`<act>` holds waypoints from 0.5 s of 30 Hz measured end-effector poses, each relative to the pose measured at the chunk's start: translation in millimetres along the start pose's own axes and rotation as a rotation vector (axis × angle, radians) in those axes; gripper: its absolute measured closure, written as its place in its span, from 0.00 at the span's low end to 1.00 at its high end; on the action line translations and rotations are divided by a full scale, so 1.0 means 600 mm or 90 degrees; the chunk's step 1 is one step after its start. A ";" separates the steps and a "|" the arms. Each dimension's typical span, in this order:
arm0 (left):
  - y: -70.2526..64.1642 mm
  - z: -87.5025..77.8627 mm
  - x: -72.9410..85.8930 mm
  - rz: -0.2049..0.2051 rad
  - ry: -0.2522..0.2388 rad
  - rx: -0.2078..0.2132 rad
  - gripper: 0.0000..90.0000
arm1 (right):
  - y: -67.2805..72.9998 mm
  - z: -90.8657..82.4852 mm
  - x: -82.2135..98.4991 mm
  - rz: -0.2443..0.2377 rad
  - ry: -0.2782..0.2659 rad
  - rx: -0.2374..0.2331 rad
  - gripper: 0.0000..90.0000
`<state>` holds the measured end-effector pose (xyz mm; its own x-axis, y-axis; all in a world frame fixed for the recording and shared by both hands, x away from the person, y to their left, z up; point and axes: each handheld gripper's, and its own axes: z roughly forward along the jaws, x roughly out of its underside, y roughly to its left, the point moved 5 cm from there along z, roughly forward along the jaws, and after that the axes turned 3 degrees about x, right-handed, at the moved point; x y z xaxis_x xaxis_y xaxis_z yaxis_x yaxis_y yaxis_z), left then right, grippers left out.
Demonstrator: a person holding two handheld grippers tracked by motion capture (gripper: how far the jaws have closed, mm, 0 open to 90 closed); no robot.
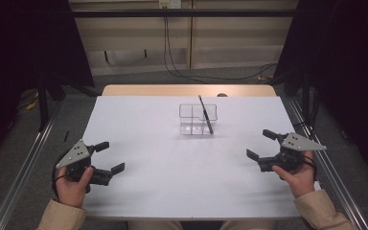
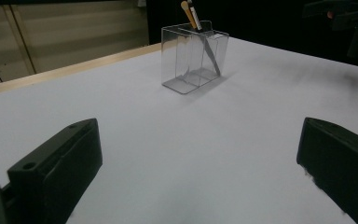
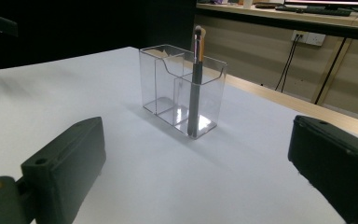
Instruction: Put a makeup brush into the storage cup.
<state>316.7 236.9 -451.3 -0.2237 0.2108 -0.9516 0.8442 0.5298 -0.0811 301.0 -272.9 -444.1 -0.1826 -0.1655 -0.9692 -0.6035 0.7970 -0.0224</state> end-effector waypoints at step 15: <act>0.002 0.007 -0.002 0.001 0.000 0.004 0.00 | -0.002 -0.025 0.016 0.004 0.010 0.007 0.04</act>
<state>319.7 233.8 -451.7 -0.2225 0.2118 -0.9516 0.8477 0.5242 -0.0815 288.5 -284.4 -449.4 -0.1977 -0.1696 -0.9655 -0.5933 0.8047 -0.0199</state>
